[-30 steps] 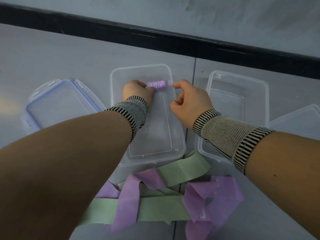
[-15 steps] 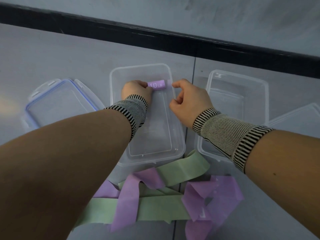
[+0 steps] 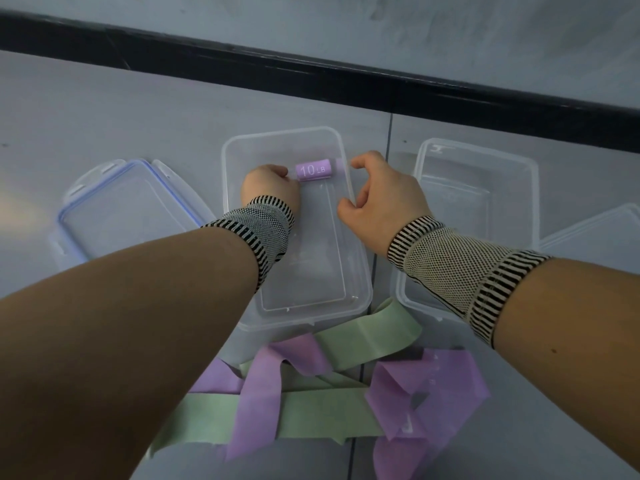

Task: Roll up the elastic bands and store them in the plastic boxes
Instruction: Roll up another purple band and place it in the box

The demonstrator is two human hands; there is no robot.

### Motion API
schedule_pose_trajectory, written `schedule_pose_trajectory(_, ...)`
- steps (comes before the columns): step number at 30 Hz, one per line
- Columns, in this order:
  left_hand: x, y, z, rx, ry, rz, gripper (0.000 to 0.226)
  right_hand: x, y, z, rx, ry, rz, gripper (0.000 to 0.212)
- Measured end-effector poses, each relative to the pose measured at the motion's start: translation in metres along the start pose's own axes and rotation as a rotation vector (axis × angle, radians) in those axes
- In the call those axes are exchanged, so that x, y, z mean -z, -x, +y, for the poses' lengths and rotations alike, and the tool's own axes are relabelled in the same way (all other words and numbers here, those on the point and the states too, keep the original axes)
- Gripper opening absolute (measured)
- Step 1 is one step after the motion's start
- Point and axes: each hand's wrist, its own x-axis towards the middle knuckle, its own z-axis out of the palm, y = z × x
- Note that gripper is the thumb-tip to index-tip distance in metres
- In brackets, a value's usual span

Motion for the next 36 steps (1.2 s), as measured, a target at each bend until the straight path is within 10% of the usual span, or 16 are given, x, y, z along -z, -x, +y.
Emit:
schedule_pose_trajectory(19, 0.074, 0.171, -0.035, -0.276, -0.042, -0.209, 0.006, 0.019, 0.136, -0.019, 0.001, -0.059, 0.036, 0.016)
schedule_pose_trajectory(36, 0.121, 0.224, -0.165, 0.021, -0.199, -0.057, 0.022, -0.065, 0.212, -0.041, -0.148, -0.005, -0.227, 0.019)
